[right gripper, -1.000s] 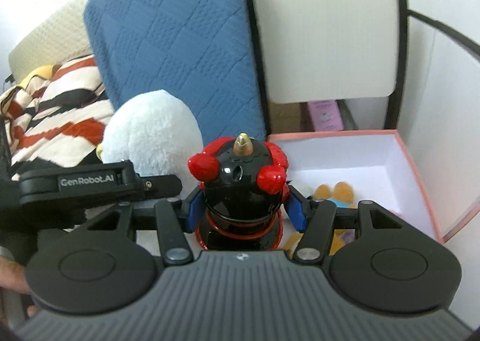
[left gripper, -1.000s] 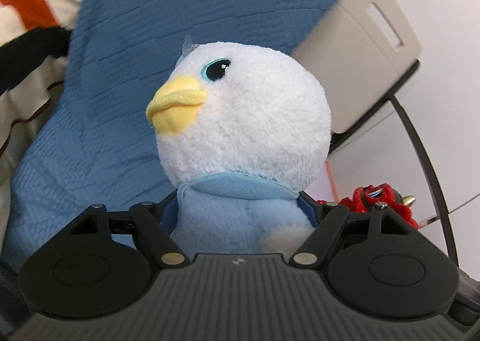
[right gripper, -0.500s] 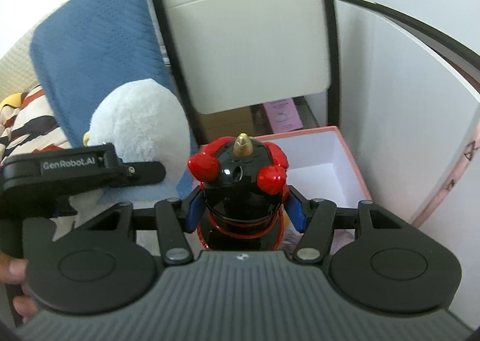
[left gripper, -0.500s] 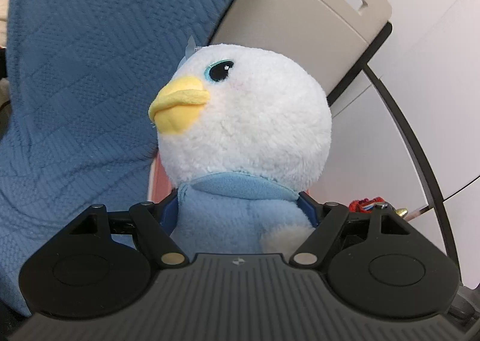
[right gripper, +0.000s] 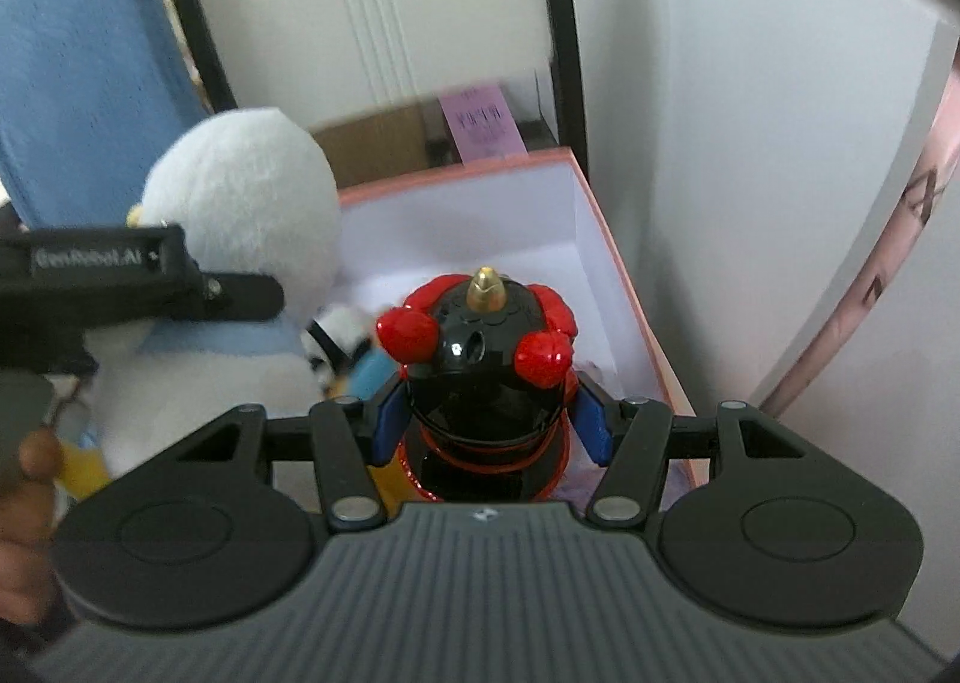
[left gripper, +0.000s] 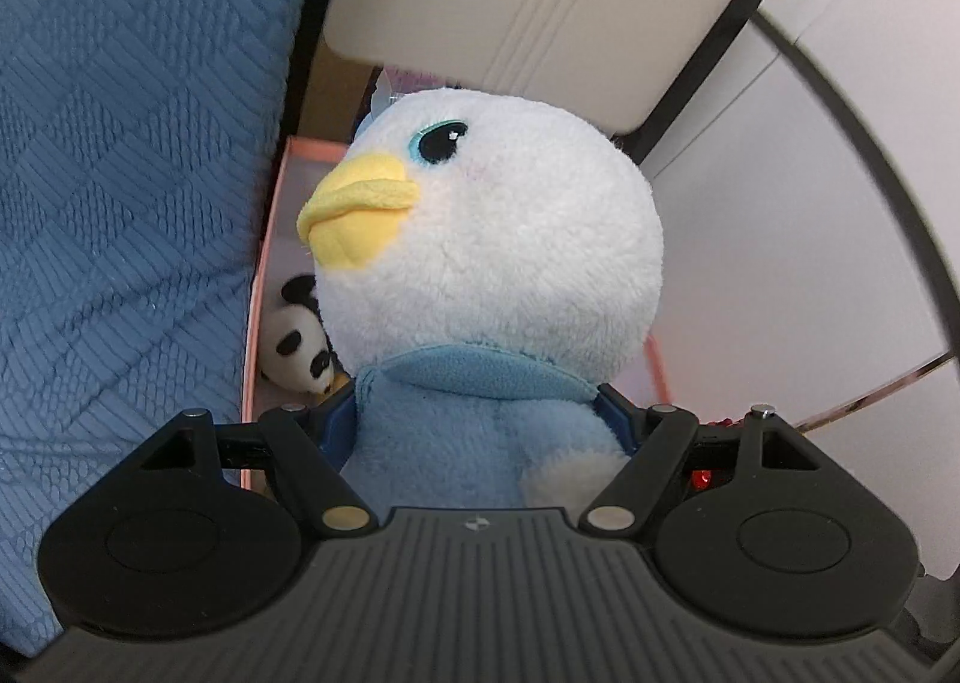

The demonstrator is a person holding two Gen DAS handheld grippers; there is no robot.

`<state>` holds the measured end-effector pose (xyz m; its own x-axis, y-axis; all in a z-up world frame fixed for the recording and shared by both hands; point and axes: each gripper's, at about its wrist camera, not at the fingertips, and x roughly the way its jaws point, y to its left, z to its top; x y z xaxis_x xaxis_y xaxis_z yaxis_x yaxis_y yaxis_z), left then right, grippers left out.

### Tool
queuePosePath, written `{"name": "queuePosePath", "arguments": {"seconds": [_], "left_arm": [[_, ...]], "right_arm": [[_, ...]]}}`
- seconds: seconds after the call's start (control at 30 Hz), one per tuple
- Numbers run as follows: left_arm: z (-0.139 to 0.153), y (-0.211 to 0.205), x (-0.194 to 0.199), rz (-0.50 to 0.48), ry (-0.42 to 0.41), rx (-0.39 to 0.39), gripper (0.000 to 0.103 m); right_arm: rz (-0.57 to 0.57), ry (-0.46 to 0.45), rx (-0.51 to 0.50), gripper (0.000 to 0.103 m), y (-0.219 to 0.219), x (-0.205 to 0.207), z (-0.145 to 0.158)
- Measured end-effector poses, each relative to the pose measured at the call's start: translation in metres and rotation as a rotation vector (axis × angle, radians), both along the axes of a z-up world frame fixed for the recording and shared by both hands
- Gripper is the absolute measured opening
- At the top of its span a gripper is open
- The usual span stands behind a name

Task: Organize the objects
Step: 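Lift the penguin and figurine and carry both over the pink box, then lower the penguin and figurine into the box and open both tools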

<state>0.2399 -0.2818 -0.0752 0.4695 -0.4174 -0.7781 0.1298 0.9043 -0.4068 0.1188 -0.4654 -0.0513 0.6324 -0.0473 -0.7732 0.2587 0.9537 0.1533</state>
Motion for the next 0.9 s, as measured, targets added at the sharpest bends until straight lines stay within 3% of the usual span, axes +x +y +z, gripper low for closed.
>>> {"name": "queuePosePath", "arguments": {"seconds": [0.27, 0.43, 0.6, 0.7, 0.9], "left_arm": [[-0.040, -0.013, 0.008, -0.027, 0.067, 0.061, 0.080], [-0.060, -0.016, 0.011, -0.027, 0.109, 0.066, 0.080], [-0.061, -0.017, 0.013, -0.030, 0.106, 0.070, 0.082], [-0.053, -0.017, 0.013, -0.039, 0.082, 0.059, 0.092], [-0.025, -0.013, 0.008, -0.051, 0.028, 0.055, 0.093]], "right_arm": [[0.034, 0.109, 0.024, 0.060, -0.008, 0.018, -0.059], [0.049, 0.150, 0.040, 0.060, -0.011, 0.025, -0.079], [0.039, 0.163, 0.048, 0.060, -0.017, 0.029, -0.082], [0.031, 0.178, 0.069, 0.061, -0.022, 0.021, -0.081], [0.001, 0.130, 0.085, 0.065, -0.023, 0.005, -0.047]]}}
